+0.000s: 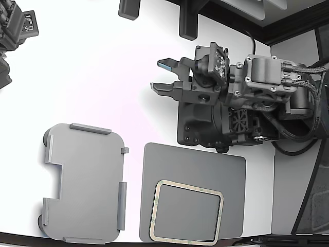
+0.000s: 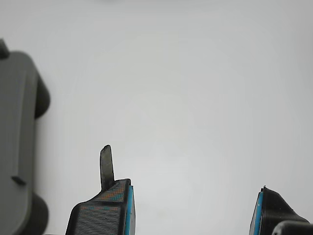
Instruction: Move top rectangular frame to the holder.
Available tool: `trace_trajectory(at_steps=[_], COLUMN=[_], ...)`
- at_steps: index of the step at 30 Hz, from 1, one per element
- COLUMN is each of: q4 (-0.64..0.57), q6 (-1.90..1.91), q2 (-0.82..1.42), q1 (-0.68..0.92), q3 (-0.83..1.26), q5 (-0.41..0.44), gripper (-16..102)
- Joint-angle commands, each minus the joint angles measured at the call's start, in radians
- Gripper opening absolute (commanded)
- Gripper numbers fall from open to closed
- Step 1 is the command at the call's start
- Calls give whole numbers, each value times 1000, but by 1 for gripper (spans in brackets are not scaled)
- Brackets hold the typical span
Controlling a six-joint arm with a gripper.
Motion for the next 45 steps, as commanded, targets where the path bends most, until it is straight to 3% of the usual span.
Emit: trace_trajectory(at_steps=[1, 11, 17, 28, 39, 45], q4=[-239, -219, 46, 367, 535, 571], q6=[-81, -80, 67, 433, 761, 919], q2=[-32, -55, -348, -618, -834, -899], q1=[6, 14, 210, 565, 818, 905], q3=[-40, -77, -410, -667, -825, -830], q5=[26, 26, 129, 218, 201, 118], gripper=[100, 100, 100, 100, 100, 100])
